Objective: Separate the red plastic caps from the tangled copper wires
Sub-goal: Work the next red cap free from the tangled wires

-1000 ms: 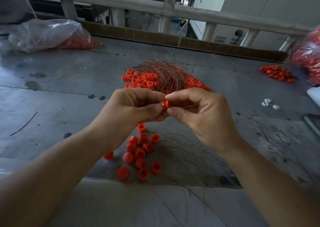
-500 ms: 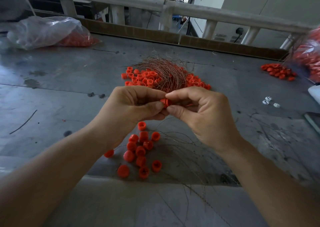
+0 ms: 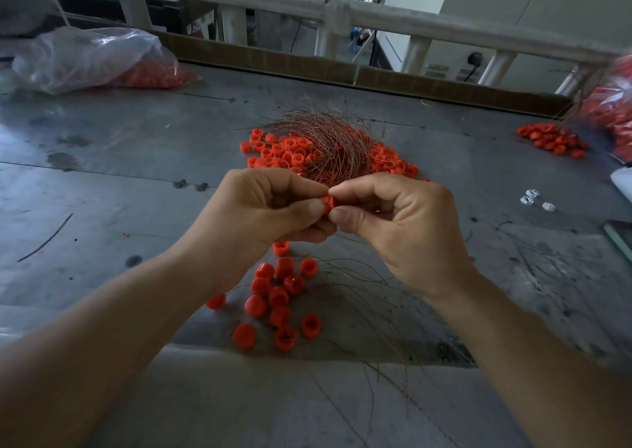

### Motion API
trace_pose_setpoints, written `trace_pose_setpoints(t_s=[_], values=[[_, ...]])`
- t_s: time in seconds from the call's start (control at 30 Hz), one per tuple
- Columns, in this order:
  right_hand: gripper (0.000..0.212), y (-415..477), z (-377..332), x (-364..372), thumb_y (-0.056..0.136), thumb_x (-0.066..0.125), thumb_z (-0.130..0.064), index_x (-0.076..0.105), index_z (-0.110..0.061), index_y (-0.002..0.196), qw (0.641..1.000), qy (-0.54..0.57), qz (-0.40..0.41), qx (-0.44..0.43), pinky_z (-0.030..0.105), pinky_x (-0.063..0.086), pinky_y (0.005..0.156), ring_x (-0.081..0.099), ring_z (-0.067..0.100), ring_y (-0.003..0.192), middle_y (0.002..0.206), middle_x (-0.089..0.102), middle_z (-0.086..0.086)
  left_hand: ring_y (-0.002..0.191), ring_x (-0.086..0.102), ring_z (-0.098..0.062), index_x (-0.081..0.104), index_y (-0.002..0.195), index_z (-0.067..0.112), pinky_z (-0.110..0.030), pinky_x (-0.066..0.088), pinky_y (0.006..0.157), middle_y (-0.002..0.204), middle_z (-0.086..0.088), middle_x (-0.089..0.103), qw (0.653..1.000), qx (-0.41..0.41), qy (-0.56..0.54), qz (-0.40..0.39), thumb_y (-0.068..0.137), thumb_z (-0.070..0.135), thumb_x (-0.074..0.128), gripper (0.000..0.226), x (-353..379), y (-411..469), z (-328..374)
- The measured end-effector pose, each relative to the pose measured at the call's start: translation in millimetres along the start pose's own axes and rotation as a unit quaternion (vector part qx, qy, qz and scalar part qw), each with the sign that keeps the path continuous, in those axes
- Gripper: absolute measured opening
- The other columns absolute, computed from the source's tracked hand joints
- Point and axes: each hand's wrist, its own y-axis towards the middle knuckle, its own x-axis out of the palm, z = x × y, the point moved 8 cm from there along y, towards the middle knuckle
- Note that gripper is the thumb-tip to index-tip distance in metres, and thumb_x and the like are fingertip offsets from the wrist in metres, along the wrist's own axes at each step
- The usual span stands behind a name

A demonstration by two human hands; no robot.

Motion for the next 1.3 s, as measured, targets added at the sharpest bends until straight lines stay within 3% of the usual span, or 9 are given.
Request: trace_pose_setpoints(t_s=[0.27,0.47,0.67,0.8,1.1,1.2,1.3], values=[[0.02,-1,-9,-2,0.073,0.07,-0.009,0.068,-0.013,0.093,0.999,-0.041,0.013,-0.034,0.014,0.052,0.067,0.066,0.004,0.076,0.08,0.066,-0.009,0.065,0.07,-0.015,0.073,0.071,0.011,-0.016,0.053,0.058,0.068,-0.008,0.071,0.999,-0.012,-0.049,-0.006,0.058,0.013,0.063,0.016,-1,-1,-3],[0.017,-4,-22,2,0.069,0.072,-0.005,0.072,-0.001,0.085,0.978,-0.171,0.005,-0.124,0.017,0.052,0.07,0.064,0.009,0.075,0.079,0.069,0.007,0.061,0.069,-0.014,0.067,0.076,0.011,-0.014,0.052,0.057,0.067,-0.006,0.072,0.999,0.021,0.031,0.018,0.059,0.01,0.063,0.017,-1,-4,0],[0.023,-1,-14,-2,0.068,0.071,-0.01,0.07,-0.002,0.09,0.993,-0.093,-0.003,-0.075,0.013,0.051,0.071,0.064,0.008,0.081,0.083,0.064,-0.004,0.063,0.07,-0.017,0.073,0.067,0.012,-0.017,0.053,0.056,0.068,-0.01,0.071,0.999,-0.016,-0.034,-0.002,0.055,0.013,0.065,0.015,-2,-1,-6],[0.028,1,-11,-3,0.069,0.071,-0.014,0.065,-0.012,0.096,0.997,-0.049,-0.02,-0.054,0.012,0.05,0.07,0.064,0.003,0.08,0.082,0.064,-0.009,0.064,0.07,-0.016,0.075,0.069,0.017,-0.017,0.053,0.057,0.068,-0.008,0.071,0.999,-0.012,-0.038,-0.018,0.053,0.018,0.067,0.018,1,-2,-6],[0.016,-1,-6,1,0.063,0.071,-0.026,0.064,-0.025,0.077,0.998,0.02,-0.051,-0.008,0.014,0.05,0.065,0.064,0.002,0.071,0.073,0.063,-0.013,0.064,0.069,-0.014,0.075,0.072,0.022,-0.017,0.054,0.058,0.069,-0.006,0.071,0.994,-0.025,-0.024,-0.099,0.054,0.026,0.068,0.02,7,-4,-6],[0.026,-1,-3,7,0.064,0.069,-0.027,0.064,-0.026,0.089,0.995,0.029,-0.096,0.013,0.013,0.049,0.071,0.062,0.001,0.077,0.078,0.062,-0.012,0.066,0.07,-0.017,0.074,0.078,0.022,-0.021,0.055,0.06,0.072,-0.009,0.071,0.99,-0.042,-0.046,-0.124,0.062,0.016,0.074,0.017,8,-5,-8],[0.029,-2,-6,15,0.072,0.064,-0.03,0.065,-0.023,0.1,0.986,-0.039,-0.16,-0.007,0.011,0.044,0.074,0.055,-0.001,0.082,0.083,0.056,-0.011,0.064,0.069,-0.019,0.065,0.095,0.013,-0.022,0.054,0.056,0.072,-0.011,0.07,0.987,-0.059,-0.061,-0.136,0.064,0.013,0.073,0.032,9,-6,-11]])
